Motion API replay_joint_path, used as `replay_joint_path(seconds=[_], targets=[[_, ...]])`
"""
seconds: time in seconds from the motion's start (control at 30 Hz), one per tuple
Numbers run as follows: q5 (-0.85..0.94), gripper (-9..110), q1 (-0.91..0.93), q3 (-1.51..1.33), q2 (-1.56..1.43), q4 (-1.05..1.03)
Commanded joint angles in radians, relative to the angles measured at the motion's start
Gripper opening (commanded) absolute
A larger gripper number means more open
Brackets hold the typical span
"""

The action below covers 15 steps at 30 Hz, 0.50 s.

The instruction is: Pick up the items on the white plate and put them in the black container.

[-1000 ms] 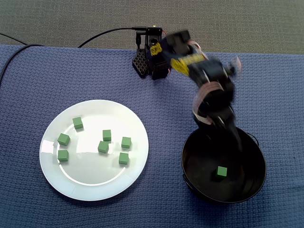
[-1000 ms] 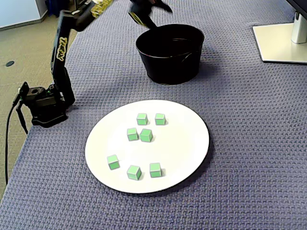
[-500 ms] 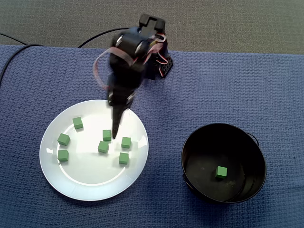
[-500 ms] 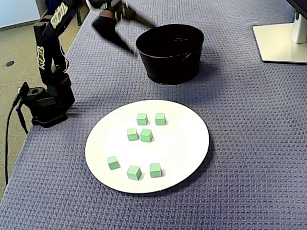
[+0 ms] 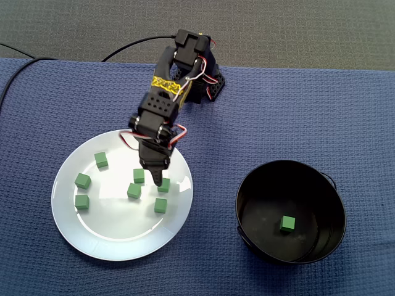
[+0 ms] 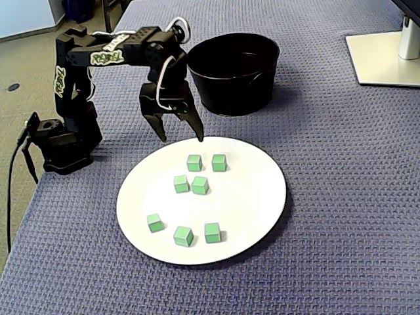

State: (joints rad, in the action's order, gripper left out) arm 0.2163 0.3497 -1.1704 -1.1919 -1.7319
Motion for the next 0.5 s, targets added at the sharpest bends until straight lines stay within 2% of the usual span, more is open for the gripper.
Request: replay_joint_path(seconds=[0.0, 0.47], targets=[[0.009, 26, -0.018, -0.011, 0.012, 0.041], [0.008, 26, -0.054, 0.015, 0.163, 0.106]])
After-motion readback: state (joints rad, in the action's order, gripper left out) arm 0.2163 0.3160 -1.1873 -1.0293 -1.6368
